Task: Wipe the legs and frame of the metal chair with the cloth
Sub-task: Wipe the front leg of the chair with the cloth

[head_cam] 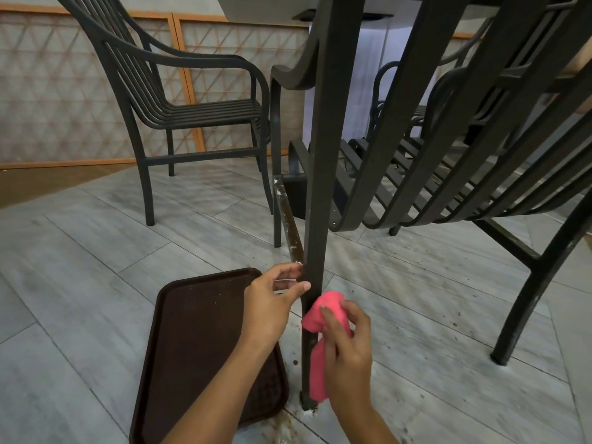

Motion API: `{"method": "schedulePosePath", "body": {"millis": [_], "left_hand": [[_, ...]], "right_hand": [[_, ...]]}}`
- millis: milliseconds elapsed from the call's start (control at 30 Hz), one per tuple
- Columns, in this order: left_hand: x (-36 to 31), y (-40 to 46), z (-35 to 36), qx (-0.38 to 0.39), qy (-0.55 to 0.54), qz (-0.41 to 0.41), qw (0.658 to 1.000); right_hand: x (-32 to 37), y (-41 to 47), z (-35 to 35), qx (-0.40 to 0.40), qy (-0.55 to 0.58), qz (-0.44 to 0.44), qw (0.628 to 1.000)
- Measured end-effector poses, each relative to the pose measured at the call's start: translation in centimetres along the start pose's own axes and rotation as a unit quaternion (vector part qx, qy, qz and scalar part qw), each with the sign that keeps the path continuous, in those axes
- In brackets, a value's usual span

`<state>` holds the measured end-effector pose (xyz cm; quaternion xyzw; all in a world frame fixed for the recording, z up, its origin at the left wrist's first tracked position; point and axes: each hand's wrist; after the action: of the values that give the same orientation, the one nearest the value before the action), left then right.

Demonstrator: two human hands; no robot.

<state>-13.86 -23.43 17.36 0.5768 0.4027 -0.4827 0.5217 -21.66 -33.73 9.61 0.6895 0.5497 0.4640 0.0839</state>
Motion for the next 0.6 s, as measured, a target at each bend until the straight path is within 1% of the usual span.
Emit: {"method": "schedulePosePath", "body": {"millis": [33, 67, 100, 233, 600], "left_hand": [[0.1, 0.0, 0.1, 0.001, -0.004, -0.003, 1.000], [0.2, 0.0, 0.2, 0.002, -0.008, -0.006, 1.000], [0.2, 0.0, 0.3, 0.002, -0.012, -0.008, 1.000], [0.3, -0.1, 0.6, -0.003, -0.018, -0.003, 1.000], [0.8, 0.1, 0.6, -0.009, -0.020, 0.007, 1.000]], "right_hand": [[0.3, 0.5, -0.1, -0.029, 0.040, 0.007, 0.999], [0.5, 1.0, 0.0, -0.067, 0.049, 0.002, 0.997], [0.9, 1.5, 0.2, -0.085, 0.066, 0.002, 0.994], [2.0, 2.3, 1.0, -0.079, 0.116, 0.033, 0.990], [0.1, 0.8, 2.8, -0.079, 0.078, -0.029, 0.993]]}}
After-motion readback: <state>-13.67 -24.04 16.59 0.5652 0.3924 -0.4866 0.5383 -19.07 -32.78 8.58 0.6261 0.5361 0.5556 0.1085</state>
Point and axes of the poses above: each hand's wrist, its own y-axis towards the middle knuckle, its own z-axis out of the palm, x = y × z, and after that the axes turned 7 degrees about -y, right-handed
